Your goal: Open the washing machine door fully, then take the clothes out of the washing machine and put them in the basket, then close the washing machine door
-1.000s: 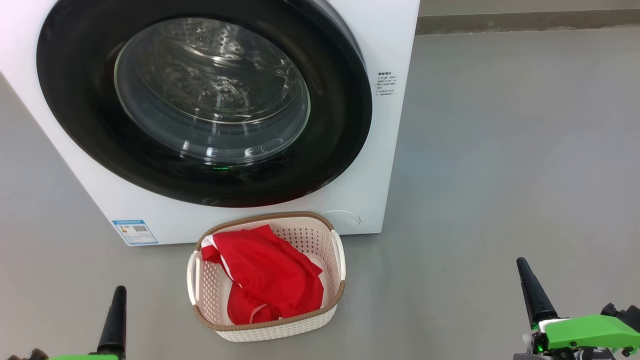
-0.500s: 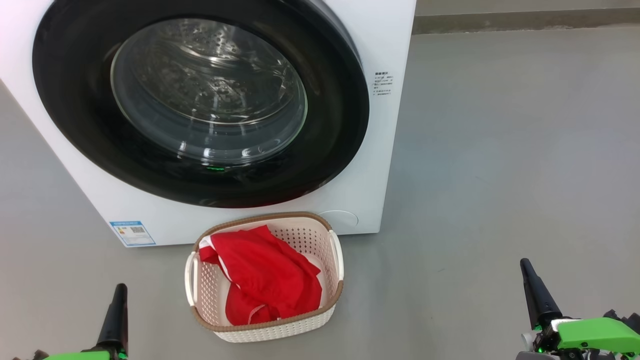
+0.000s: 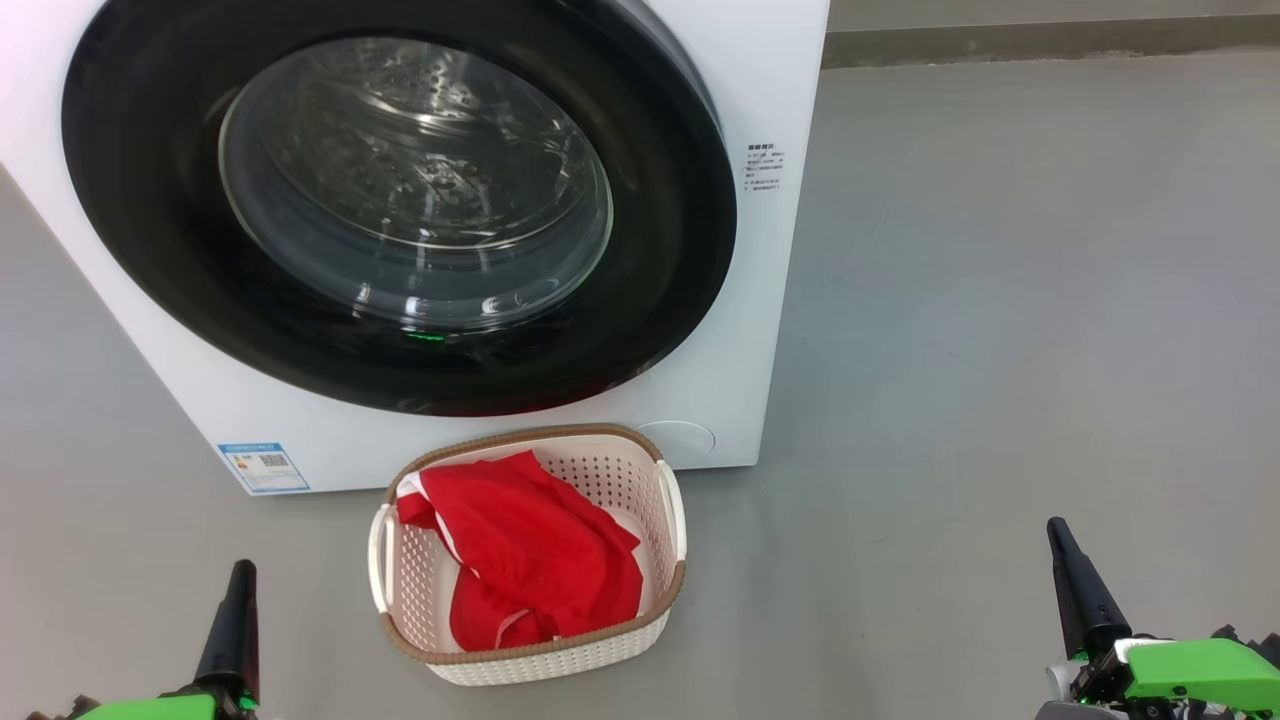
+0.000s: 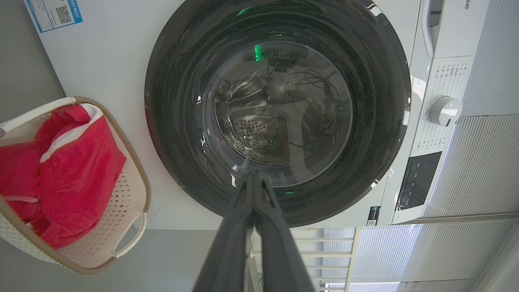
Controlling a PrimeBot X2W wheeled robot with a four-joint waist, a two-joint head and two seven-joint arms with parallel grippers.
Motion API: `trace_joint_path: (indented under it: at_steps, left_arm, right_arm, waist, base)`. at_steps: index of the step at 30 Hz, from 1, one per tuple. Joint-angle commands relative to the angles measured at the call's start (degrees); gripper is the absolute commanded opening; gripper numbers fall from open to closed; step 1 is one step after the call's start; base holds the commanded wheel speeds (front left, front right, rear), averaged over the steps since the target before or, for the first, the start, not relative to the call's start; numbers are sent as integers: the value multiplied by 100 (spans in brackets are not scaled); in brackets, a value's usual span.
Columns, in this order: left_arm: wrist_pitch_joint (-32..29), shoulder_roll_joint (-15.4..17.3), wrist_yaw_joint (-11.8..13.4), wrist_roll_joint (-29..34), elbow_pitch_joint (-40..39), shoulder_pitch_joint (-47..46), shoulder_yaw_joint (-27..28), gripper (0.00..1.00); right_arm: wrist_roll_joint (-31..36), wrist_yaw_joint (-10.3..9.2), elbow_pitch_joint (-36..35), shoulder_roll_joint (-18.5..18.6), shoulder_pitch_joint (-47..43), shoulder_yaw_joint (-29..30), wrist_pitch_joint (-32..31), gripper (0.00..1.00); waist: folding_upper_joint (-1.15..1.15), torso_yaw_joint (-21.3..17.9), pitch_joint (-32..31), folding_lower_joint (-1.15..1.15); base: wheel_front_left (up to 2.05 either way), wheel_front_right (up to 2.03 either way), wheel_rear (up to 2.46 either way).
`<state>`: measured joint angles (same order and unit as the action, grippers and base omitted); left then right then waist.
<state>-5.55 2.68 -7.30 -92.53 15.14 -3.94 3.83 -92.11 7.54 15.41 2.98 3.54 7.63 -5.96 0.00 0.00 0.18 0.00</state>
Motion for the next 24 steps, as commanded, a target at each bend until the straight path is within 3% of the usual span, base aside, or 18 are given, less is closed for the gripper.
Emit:
trace_joint_path:
  at_steps: [1,24]
  left_arm:
    - [-41,70,-19,-17,-111,-219,204,0]
    - [-56,56,-19,-1,-111,-221,223,0]
  right_arm:
    - [-28,-5,-140,12,262,-137,-31,0]
    - [-20,-5,-139,5,263,-128,-39,0]
  waist:
    - [0,0,0,0]
    - [0,0,0,0]
  base:
    - [0,0,0]
    - [0,0,0]
